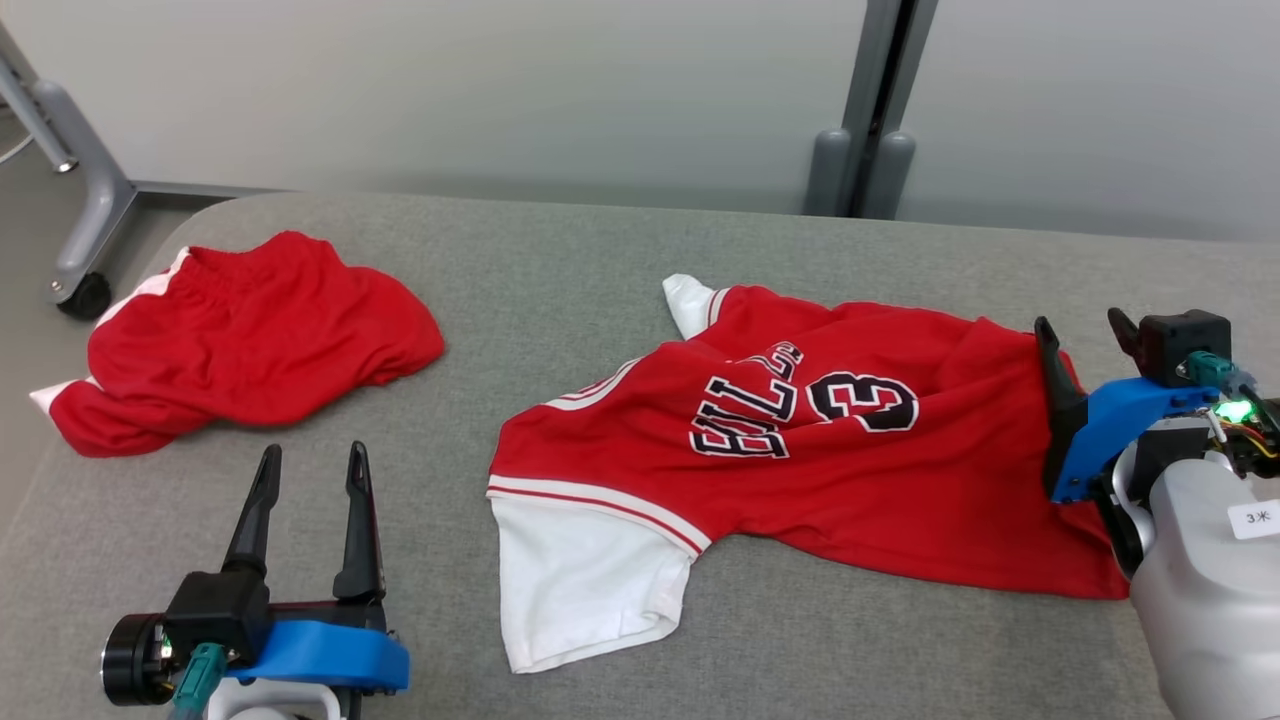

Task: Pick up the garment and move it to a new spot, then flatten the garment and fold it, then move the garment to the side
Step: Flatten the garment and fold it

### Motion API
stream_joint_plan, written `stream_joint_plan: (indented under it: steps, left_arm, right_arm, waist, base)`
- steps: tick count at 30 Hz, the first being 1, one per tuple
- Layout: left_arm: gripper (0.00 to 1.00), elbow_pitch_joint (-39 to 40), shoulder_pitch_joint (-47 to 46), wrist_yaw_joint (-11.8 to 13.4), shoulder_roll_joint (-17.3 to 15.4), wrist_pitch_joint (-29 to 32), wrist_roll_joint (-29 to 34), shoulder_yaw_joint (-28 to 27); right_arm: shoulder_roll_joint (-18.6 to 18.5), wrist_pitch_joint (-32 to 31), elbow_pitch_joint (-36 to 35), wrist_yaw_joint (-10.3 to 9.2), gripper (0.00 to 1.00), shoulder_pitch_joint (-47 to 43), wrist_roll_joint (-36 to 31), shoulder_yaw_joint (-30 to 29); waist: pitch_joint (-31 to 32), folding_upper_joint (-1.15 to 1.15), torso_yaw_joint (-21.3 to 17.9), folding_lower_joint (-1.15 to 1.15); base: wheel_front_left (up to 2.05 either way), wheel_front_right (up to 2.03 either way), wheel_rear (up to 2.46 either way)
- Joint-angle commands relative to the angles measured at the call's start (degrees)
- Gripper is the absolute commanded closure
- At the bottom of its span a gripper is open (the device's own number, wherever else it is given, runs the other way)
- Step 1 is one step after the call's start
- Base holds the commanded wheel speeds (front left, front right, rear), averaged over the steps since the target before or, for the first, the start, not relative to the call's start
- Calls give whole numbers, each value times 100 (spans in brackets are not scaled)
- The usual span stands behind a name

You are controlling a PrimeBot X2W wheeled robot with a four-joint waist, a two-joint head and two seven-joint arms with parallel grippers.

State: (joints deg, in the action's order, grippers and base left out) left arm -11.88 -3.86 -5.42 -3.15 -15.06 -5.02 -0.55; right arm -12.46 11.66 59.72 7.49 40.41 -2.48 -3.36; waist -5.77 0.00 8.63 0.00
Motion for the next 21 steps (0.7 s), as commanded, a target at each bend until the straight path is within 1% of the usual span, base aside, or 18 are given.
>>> stream_joint_plan:
  steps: [1, 3, 6, 9, 14, 21]
  left_arm:
    - [0, 3, 38, 7, 11, -17, 35, -23]
    - [0, 9, 98, 9, 11, -17, 50, -58]
    - [0, 23, 180, 21, 11, -16, 69, -116]
    - [0, 38, 264, 23, 9, -16, 97, -148]
    - [0, 11, 365, 1, -11, -17, 114, -177]
    - [0, -54, 446, -20, -31, -17, 154, -185]
  right_arm:
    - [63, 148, -53, 1, 0, -54, -1, -50]
    - [117, 273, -194, 1, 0, -153, 40, -108]
    - [268, 350, -588, 1, 0, -400, 161, -176]
    - [407, 356, -1296, 1, 0, -759, 270, -192]
    - [648, 356, -2480, 1, 0, -1651, 356, -160]
    - [889, 357, -3705, 1, 0, -2795, 412, -43]
  waist:
    - [87, 0, -94, 0]
    - [149, 0, -172, 0]
    - [263, 0, -297, 0]
    - [336, 0, -392, 0]
    - [427, 0, -495, 0]
    - [515, 0, -558, 0]
  base:
    - [0, 0, 0]
    - [0, 0, 0]
    - [0, 0, 0]
    - [0, 0, 0]
    - [0, 0, 0]
    - [0, 0, 0]
